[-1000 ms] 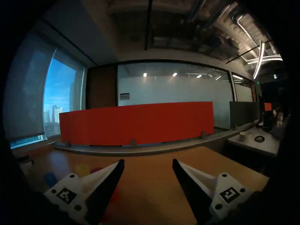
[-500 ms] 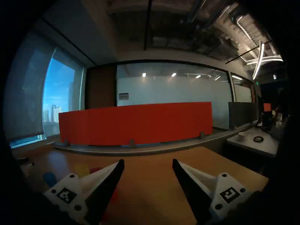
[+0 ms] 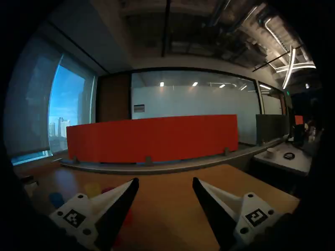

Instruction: Pour water

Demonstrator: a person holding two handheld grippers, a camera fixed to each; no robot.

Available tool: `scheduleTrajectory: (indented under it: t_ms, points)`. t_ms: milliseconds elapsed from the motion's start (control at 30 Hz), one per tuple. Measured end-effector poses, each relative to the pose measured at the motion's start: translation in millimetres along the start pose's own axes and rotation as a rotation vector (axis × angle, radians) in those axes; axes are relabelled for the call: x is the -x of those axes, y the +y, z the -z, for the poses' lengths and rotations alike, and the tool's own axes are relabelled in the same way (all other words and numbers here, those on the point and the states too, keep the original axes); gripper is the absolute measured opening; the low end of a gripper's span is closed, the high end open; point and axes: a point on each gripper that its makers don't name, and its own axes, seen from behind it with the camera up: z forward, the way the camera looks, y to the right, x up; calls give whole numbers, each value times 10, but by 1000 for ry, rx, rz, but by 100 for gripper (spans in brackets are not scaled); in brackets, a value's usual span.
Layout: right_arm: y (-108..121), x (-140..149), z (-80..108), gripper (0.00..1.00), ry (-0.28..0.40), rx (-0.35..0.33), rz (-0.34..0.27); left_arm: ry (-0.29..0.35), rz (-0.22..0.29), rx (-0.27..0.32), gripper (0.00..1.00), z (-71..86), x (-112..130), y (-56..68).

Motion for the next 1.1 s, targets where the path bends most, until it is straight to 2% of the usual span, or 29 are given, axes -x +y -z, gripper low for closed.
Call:
scheduleTrajectory:
  t_ms: [367,567,1100]
  points:
    - [49,44,87,99,33,-21,-7,0,0,0,100,3,-2,1]
    - [36,185,97,99,34,-50,-9,0,-1,0,100,2,-11,-2]
    - [-49,537,12,99,46,-65,34,0,0,0,100,-6,-5,-9]
